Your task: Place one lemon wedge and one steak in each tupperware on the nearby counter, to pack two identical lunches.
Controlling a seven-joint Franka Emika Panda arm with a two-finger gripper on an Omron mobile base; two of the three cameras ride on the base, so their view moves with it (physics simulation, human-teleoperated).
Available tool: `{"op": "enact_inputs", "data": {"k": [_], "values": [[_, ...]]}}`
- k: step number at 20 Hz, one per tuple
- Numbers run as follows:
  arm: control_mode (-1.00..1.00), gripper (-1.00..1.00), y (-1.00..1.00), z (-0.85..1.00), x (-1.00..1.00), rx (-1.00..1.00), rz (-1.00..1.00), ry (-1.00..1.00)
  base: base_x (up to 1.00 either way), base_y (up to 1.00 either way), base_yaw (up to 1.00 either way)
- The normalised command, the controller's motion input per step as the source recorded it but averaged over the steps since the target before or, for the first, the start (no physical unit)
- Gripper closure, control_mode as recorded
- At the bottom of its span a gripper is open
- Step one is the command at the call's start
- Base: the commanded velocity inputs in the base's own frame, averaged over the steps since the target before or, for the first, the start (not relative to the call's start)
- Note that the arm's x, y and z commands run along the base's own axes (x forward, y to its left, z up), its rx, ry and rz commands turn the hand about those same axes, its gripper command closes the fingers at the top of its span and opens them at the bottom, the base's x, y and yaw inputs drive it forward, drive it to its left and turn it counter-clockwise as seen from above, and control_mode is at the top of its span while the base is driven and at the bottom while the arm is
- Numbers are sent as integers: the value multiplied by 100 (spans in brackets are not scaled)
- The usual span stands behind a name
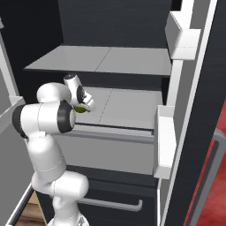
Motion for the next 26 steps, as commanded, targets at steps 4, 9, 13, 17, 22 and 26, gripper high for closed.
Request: {"op": "enact_inputs", "data": {"k": [4,9,13,17,22,26], "values": [[-100,100,-35,-1,-50,0,1,-4,0,0,0],[-100,100,-75,2,-100,1,7,-22,0,0,0],[-100,100,-78,30,-100,3,12,-23,0,0,0],[-100,100,-68,40,-100,1,11,-22,0,0,0],[-100,100,-48,54,-100,1,11,-12,0,0,0],[-100,100,-6,80,-89,0,14,0,0,0,0]]}}
